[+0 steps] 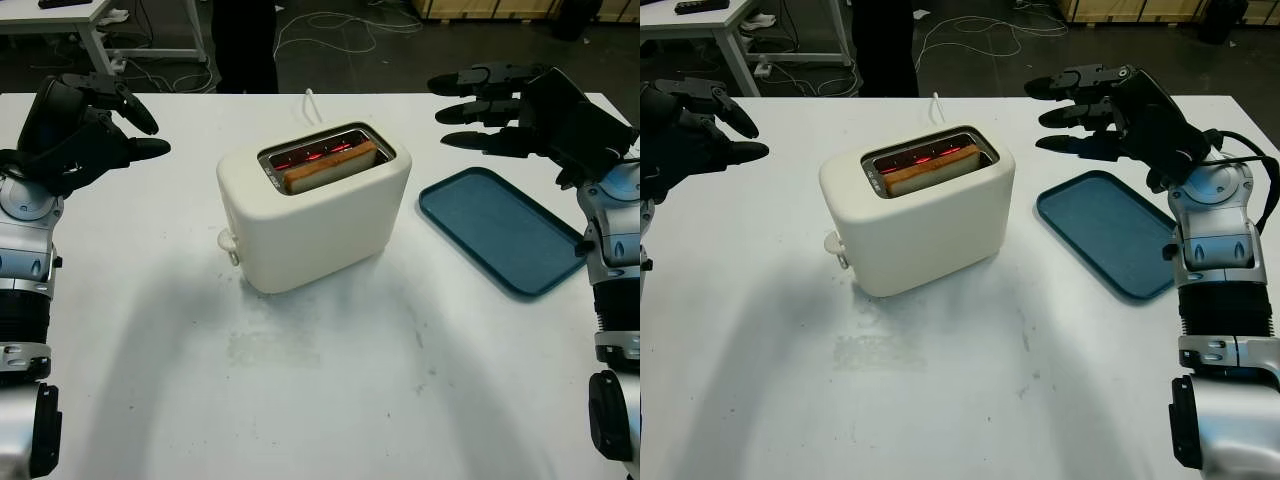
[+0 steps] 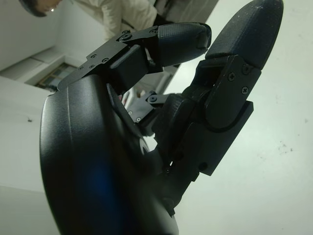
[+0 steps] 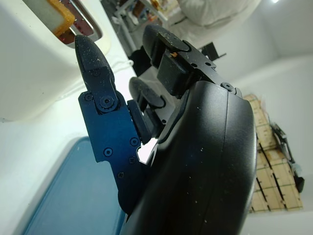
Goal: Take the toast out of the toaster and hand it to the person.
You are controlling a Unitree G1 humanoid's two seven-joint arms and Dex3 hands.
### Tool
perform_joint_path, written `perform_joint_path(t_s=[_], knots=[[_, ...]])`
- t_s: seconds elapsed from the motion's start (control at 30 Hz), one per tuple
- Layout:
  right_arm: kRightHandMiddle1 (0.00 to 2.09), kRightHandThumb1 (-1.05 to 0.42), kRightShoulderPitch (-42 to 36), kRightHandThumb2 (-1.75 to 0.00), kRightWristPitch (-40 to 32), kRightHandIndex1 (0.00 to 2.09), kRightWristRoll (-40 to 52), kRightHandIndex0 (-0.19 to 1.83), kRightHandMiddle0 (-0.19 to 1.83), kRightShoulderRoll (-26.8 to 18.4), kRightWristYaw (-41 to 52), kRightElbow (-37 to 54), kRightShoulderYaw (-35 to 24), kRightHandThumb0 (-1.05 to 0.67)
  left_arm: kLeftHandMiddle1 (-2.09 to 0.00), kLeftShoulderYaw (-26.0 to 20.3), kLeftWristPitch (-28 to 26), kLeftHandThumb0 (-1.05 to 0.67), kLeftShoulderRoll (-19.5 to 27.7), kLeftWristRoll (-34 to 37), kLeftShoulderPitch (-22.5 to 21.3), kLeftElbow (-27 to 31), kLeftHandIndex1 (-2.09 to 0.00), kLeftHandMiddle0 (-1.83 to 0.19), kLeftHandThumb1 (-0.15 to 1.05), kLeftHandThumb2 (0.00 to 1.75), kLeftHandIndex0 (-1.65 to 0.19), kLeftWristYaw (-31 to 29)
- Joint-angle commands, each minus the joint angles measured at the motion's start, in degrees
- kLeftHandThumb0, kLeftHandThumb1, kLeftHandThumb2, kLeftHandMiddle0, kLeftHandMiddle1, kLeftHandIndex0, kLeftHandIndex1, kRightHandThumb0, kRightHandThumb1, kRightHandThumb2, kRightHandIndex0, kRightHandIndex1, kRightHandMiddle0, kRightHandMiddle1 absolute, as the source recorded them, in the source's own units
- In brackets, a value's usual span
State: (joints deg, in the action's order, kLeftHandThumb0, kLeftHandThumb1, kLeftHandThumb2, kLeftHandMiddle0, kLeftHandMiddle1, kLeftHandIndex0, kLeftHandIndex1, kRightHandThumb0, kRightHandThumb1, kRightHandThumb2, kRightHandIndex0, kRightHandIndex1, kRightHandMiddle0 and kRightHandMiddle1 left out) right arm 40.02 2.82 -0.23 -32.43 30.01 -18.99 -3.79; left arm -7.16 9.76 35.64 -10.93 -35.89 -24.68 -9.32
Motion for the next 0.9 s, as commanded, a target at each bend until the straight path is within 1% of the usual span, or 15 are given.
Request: perform_joint_path(t_s=[0.0, 0.4, 0.5, 0.63, 0.87], knots=[[0.0, -0.82, -0.3, 0.0, -1.1, 0.17, 0.6, 0.74, 0.74, -0.1, 0.4, 0.8, 0.0, -0.55, -1.07, -0.1, -0.1, -1.05, -0.3, 0.6, 0.2, 0.1, -1.09, -1.11, 0.74, 0.0, -1.0, 0.4], [0.0, -0.82, -0.3, 0.0, -0.1, 0.18, 0.4, 0.75, 0.74, -0.1, 0.4, 0.6, -0.1, -0.53, -1.08, -0.2, 0.0, -1.05, -0.3, 0.7, 0.4, 0.3, -1.1, -1.1, 0.73, 0.0, -1.0, 0.3], [0.0, -0.82, -0.4, 0.0, -0.6, 0.18, 0.4, 0.75, 0.74, -0.1, 0.3, 0.9, -0.1, -0.54, -1.08, -0.2, -0.5, -1.05, -0.3, 0.6, 0.4, 0.5, -1.1, -1.1, 0.73, 0.0, -1.0, 0.3], [0.0, -0.82, -0.3, 0.0, -1.5, 0.17, 0.7, 0.74, 0.74, 0.0, 0.5, 1.0, -0.1, -0.54, -1.08, -0.3, 0.2, -1.05, -0.2, 0.5, 0.5, 0.0, -1.1, -1.1, 0.74, 0.0, -1.0, 0.5], [0.0, -0.81, -0.4, 0.0, -2.7, 0.18, 1.3, 0.74, 0.74, 0.3, 0.5, 1.4, -0.3, -0.53, -1.07, -0.3, -0.7, -1.05, -0.3, 0.6, 0.7, 0.7, -1.09, -1.1, 0.73, 0.0, -1.0, 0.3]])
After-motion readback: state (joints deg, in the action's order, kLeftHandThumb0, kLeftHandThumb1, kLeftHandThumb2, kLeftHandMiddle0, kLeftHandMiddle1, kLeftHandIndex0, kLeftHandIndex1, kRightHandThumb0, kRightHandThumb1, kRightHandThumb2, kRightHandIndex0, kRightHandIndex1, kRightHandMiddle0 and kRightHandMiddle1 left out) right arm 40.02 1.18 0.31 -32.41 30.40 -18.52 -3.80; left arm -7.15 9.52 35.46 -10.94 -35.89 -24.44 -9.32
